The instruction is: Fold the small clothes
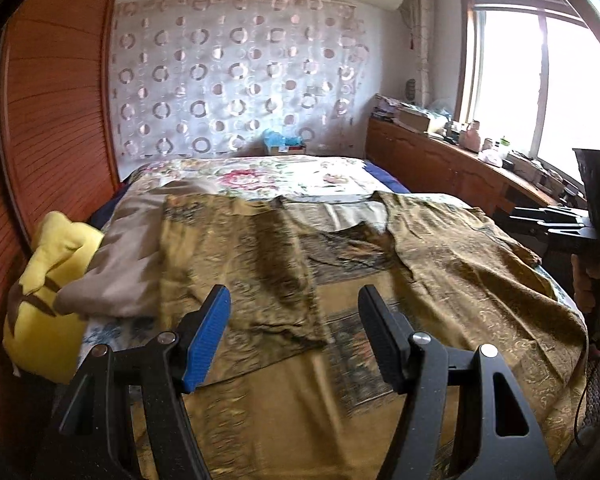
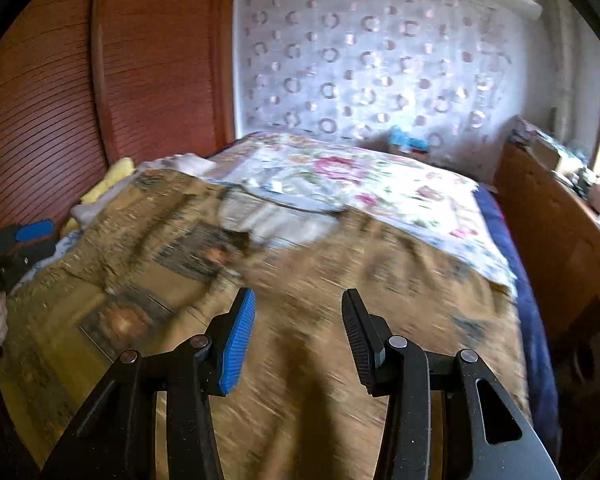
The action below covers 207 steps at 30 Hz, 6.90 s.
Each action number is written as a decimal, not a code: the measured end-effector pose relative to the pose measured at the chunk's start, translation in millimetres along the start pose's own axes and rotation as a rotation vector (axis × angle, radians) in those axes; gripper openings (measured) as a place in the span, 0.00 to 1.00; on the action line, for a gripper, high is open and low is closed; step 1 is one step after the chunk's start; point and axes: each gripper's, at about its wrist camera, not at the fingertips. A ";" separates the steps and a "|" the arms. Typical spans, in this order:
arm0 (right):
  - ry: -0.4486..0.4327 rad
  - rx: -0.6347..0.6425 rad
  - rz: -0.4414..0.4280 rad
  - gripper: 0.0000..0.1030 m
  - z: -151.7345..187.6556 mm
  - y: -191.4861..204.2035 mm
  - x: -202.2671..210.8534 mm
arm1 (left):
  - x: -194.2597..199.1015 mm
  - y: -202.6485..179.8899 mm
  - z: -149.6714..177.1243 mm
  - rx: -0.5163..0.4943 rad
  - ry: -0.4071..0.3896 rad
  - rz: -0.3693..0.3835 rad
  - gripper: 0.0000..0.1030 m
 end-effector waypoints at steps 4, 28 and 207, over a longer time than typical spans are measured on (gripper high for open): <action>0.019 -0.040 0.070 0.45 20.5 -24.7 18.8 | -4.7 -17.9 -4.7 -0.021 -0.008 0.018 0.65; 0.209 -0.349 0.205 0.45 73.3 -121.2 47.9 | -24.0 -97.6 4.0 -0.101 0.060 0.166 0.65; 0.232 -0.179 0.141 0.43 0.3 -97.1 -64.2 | -71.1 73.5 -60.8 -0.081 0.110 -0.075 0.03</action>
Point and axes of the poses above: each gripper's, at about its wrist camera, not at the fingertips, and x roughly against the way its jaws point, y to its left, z to its underside, and after that the axes turned 4 degrees about -y, right-handed
